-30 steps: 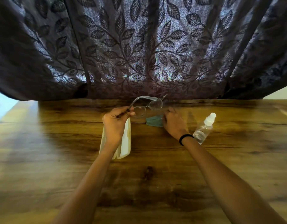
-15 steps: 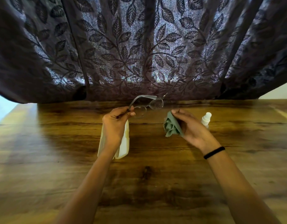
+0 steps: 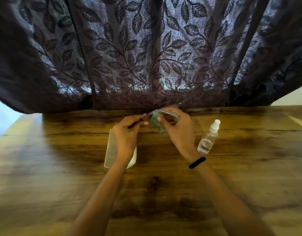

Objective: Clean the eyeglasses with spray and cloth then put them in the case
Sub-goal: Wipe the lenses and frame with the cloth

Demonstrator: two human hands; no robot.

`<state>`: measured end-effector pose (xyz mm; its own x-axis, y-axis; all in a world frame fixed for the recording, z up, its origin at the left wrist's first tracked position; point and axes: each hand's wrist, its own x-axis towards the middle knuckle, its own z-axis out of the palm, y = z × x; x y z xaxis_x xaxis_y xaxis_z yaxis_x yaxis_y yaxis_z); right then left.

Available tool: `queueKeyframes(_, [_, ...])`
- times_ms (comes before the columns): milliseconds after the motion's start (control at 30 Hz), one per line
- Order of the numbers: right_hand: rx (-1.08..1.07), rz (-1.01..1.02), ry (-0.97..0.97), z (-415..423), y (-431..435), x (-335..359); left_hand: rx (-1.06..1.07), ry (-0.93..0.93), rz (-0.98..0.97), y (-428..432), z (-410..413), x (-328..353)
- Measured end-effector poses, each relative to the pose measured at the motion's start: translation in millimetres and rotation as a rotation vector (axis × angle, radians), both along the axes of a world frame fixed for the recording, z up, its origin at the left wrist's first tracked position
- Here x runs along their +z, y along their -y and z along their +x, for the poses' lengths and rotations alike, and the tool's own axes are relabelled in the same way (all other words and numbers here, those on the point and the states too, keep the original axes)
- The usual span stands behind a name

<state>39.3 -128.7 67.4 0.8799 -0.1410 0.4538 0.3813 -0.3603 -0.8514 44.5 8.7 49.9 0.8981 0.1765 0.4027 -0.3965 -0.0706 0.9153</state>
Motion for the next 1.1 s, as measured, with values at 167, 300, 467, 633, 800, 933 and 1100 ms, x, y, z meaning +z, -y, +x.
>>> queueKeyframes(167, [-0.219,-0.626,0.160,-8.7,-7.8,-4.0,0.031,0.012,-0.020,1.6,-3.4,3.3])
queueKeyframes(300, [-0.223,-0.673,0.160,-12.3,-8.9,-6.0,0.037,0.019,-0.016,1.0,-2.9,2.5])
queueKeyframes(467, [-0.180,-0.575,0.089,-9.0,-14.6,-3.0,0.036,0.025,-0.027,2.8,-1.3,1.1])
queueKeyframes(633, [0.021,-0.400,0.016,-9.8,-19.8,3.3,0.047,0.024,-0.023,1.5,1.2,-0.5])
queueKeyframes(800, [0.108,-0.476,-0.020,-10.3,-13.5,7.4,0.064,0.029,-0.052,-1.4,2.4,-3.5])
queueKeyframes(933, [-0.063,-0.612,0.049,-13.3,-3.1,2.9,0.072,0.038,-0.074,-5.2,5.0,-2.8])
queueKeyframes(1100, [-0.227,-0.617,0.082,-13.3,-5.4,5.4,0.026,0.025,-0.091,0.3,4.0,3.4])
